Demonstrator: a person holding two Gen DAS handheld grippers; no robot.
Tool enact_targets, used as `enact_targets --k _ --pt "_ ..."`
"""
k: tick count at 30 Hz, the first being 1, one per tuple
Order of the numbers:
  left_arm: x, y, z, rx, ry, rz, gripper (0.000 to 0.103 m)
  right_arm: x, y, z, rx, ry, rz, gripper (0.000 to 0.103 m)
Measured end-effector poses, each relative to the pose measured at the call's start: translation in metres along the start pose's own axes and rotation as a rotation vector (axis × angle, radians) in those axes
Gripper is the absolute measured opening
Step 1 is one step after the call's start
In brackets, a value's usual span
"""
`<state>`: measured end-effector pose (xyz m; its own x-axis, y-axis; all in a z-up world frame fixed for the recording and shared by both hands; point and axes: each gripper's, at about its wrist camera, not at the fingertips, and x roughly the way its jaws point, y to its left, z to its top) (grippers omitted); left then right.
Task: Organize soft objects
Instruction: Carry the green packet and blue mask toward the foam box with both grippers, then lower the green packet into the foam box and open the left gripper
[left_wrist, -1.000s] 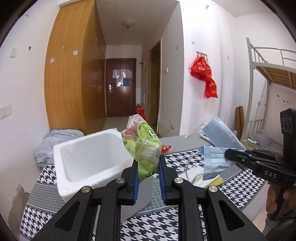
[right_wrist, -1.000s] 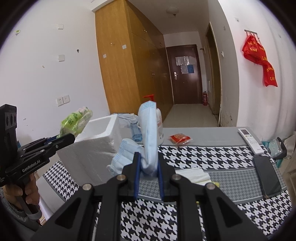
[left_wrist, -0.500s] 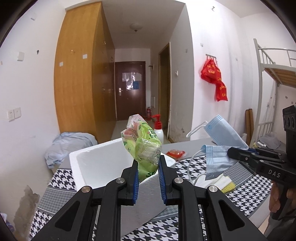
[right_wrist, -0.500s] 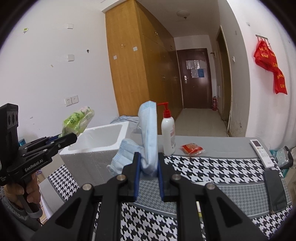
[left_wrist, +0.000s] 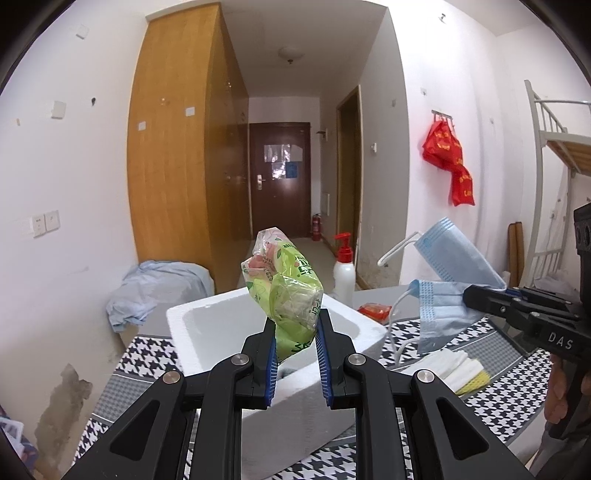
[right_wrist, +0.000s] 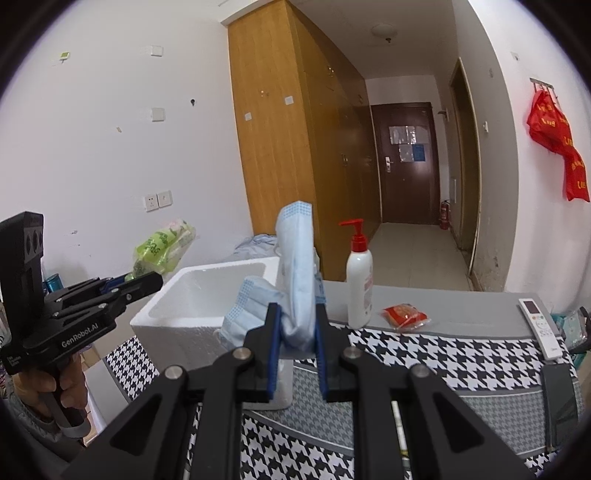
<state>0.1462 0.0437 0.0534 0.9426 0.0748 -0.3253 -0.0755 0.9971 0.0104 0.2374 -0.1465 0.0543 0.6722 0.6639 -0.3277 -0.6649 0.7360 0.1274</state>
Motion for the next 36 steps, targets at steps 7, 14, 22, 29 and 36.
enact_targets --k 7,14,22,29,36 --pt "-0.003 0.010 -0.001 -0.010 0.007 0.019 0.020 0.011 0.008 0.004 -0.012 0.004 0.024 0.020" --pt "-0.004 0.021 -0.001 -0.020 0.013 0.035 0.020 0.017 0.022 0.009 -0.026 -0.004 0.056 0.020" --pt "0.005 0.031 -0.003 -0.035 0.027 0.025 0.020 0.027 0.033 0.014 -0.035 0.002 0.066 0.020" --pt "0.024 0.033 -0.001 -0.045 0.051 -0.006 0.020 0.030 0.029 0.019 -0.021 -0.004 0.036 0.020" --pt "0.037 0.039 0.000 -0.042 0.068 -0.017 0.020 0.033 0.023 0.021 0.002 -0.004 0.008 0.020"
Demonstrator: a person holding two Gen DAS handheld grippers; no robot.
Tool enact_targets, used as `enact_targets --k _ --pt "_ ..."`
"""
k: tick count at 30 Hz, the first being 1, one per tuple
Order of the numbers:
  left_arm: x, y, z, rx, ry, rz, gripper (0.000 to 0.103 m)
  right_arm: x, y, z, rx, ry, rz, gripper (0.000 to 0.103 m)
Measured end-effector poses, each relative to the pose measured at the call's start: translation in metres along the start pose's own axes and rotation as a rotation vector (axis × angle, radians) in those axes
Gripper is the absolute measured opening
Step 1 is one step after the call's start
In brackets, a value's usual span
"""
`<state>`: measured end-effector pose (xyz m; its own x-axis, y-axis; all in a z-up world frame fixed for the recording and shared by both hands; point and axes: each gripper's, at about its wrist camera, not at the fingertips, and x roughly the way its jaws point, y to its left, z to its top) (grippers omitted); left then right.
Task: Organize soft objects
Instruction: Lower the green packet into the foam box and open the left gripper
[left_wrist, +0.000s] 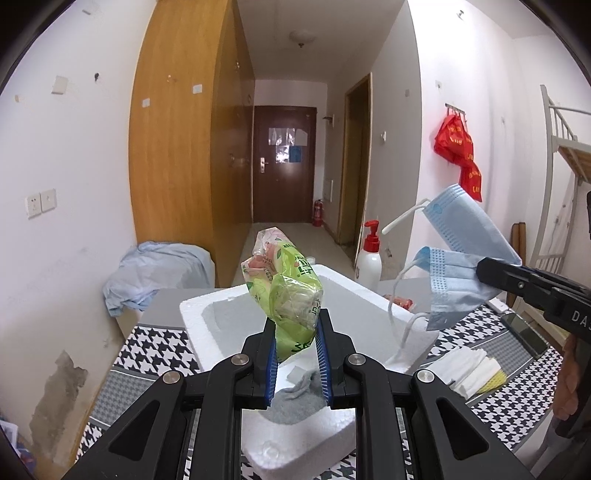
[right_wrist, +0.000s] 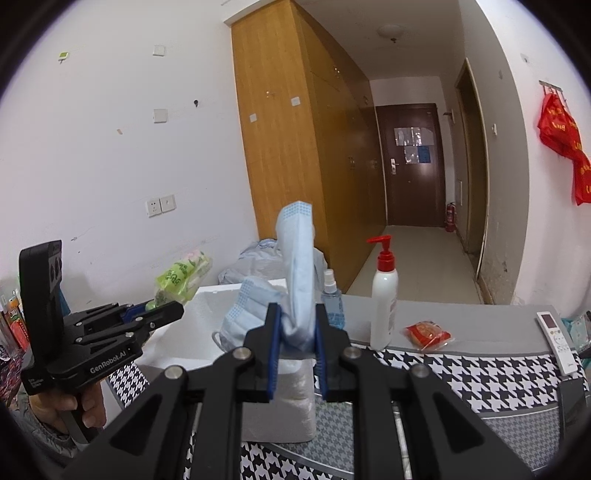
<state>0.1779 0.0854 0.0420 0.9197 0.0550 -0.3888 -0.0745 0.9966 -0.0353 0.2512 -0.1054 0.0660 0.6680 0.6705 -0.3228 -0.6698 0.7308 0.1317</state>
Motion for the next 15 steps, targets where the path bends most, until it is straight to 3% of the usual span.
enact_targets --k 11,14,15 --pt "0.021 0.002 0.001 -0.012 0.047 -0.016 0.020 -0.001 -0.003 0.001 0.004 0.007 -0.029 0.020" --pt "0.023 0.001 0.002 0.002 0.055 -0.027 0.025 -0.001 -0.001 0.001 -0.002 0.010 -0.035 0.020" --pt "0.023 0.000 0.002 0.007 0.055 -0.029 0.032 -0.001 0.000 0.001 -0.003 0.011 -0.039 0.020"
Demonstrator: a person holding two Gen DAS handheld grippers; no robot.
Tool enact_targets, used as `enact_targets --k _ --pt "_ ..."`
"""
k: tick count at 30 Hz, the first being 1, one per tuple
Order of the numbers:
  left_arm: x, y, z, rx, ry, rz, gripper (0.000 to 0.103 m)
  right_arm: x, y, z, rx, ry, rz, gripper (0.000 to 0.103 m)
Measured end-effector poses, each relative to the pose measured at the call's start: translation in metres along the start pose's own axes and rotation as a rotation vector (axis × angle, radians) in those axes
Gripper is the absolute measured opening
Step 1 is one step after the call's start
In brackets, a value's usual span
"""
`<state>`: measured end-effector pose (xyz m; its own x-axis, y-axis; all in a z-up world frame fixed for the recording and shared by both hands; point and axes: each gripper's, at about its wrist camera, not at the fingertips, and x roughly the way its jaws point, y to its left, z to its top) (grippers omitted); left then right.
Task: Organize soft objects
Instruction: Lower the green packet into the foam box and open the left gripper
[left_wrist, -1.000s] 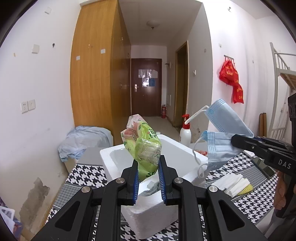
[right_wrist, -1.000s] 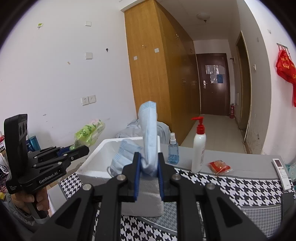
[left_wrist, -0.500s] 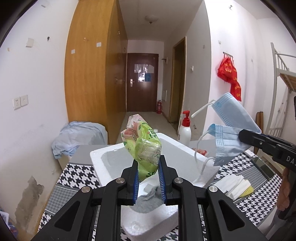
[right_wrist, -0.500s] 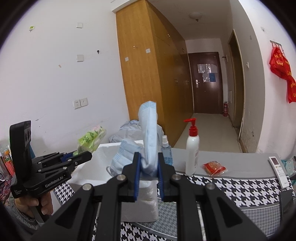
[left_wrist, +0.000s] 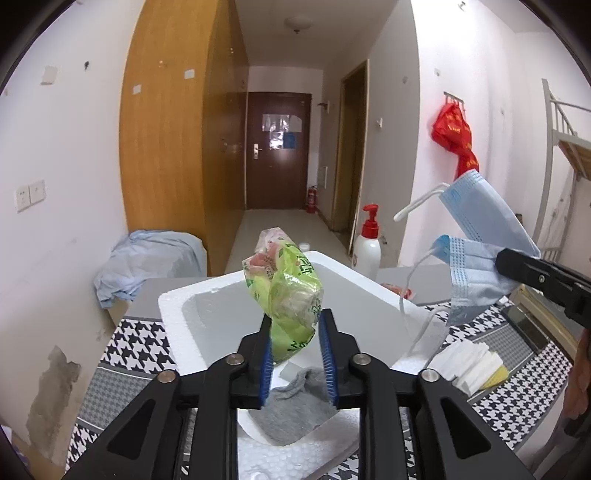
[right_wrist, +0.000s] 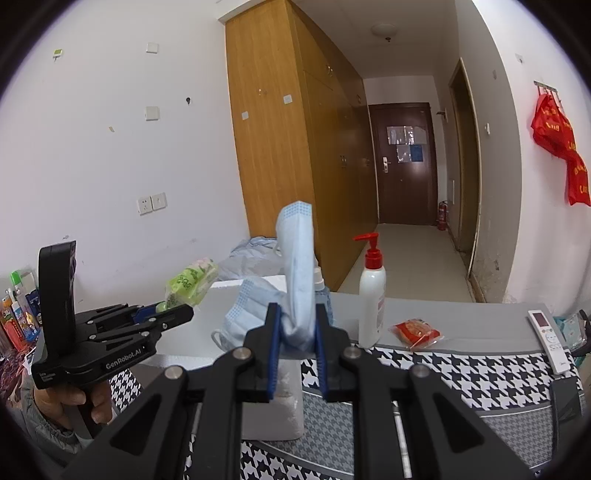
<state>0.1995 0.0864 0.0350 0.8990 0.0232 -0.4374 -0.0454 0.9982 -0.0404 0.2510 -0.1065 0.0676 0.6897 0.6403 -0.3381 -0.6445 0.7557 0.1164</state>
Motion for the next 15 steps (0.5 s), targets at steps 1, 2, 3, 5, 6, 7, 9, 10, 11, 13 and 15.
enact_targets --k 1,2,3,5,6,7,9,10,11,13,15 --pt "-0.001 0.000 0.000 0.002 -0.006 -0.004 0.041 0.000 0.000 0.000 0.001 0.000 -0.003 0.020" --pt "-0.003 0.000 -0.001 0.003 -0.014 -0.006 0.047 0.000 0.000 0.001 0.001 0.000 -0.004 0.020" --pt "-0.005 -0.001 -0.001 0.007 -0.020 -0.005 0.060 -0.001 0.001 0.001 0.001 -0.002 -0.006 0.020" --pt "-0.010 -0.003 -0.002 0.016 -0.043 0.001 0.071 -0.002 0.001 0.002 0.002 -0.003 -0.005 0.020" --pt "-0.011 -0.004 -0.002 0.020 -0.047 0.002 0.075 -0.002 0.002 0.002 0.000 -0.004 -0.006 0.020" --pt "-0.013 -0.004 -0.002 0.024 -0.053 0.006 0.081 -0.002 0.003 0.002 0.000 -0.004 -0.006 0.020" --pt "-0.016 -0.004 -0.002 0.025 -0.066 0.025 0.094 -0.001 0.003 0.002 0.002 -0.003 -0.004 0.020" --pt "-0.019 -0.004 -0.003 0.025 -0.076 0.040 0.099 0.000 0.003 0.002 0.003 -0.002 -0.004 0.020" --pt "-0.021 -0.003 -0.004 0.023 -0.085 0.051 0.100 0.000 0.003 0.002 0.004 -0.001 -0.004 0.020" --pt "-0.023 0.001 -0.005 0.016 -0.085 0.055 0.101 0.001 0.002 0.003 0.011 -0.003 -0.004 0.020" --pt "-0.024 0.004 -0.007 0.009 -0.083 0.063 0.101 0.001 0.001 0.004 0.024 -0.008 -0.003 0.020"
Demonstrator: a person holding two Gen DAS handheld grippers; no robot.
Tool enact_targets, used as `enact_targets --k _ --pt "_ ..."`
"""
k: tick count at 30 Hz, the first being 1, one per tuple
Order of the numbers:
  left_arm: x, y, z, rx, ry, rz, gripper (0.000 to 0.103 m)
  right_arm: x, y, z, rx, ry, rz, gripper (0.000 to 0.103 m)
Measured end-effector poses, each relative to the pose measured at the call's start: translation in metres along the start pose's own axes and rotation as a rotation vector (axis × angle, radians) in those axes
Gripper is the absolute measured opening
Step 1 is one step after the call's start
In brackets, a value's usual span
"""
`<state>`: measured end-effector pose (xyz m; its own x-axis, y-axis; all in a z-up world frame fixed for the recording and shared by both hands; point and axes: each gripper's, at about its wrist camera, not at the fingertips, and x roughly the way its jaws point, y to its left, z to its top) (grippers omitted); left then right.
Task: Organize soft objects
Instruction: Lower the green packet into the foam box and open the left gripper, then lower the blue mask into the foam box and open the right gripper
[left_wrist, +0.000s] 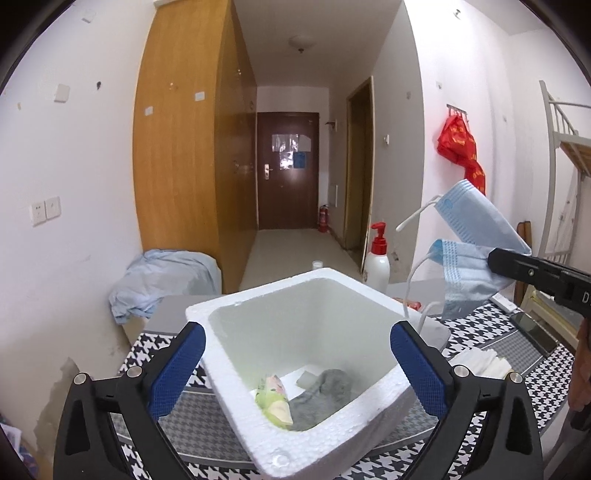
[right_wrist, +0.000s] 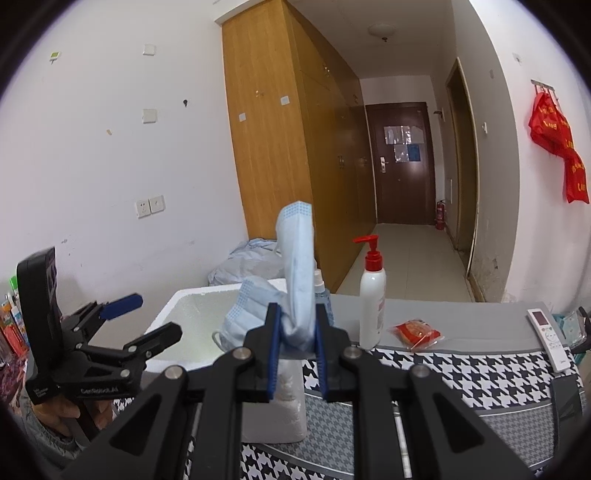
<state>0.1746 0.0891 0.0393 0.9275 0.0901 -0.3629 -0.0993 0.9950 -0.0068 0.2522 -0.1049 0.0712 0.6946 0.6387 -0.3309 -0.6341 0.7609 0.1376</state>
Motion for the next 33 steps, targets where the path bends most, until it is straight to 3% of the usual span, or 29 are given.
enact_targets --k 33 --pt "-0.033 0.045 -0.016 -0.074 -0.026 0.100 0.102 0.039 0.048 0.002 -0.052 0.060 0.094 0.020"
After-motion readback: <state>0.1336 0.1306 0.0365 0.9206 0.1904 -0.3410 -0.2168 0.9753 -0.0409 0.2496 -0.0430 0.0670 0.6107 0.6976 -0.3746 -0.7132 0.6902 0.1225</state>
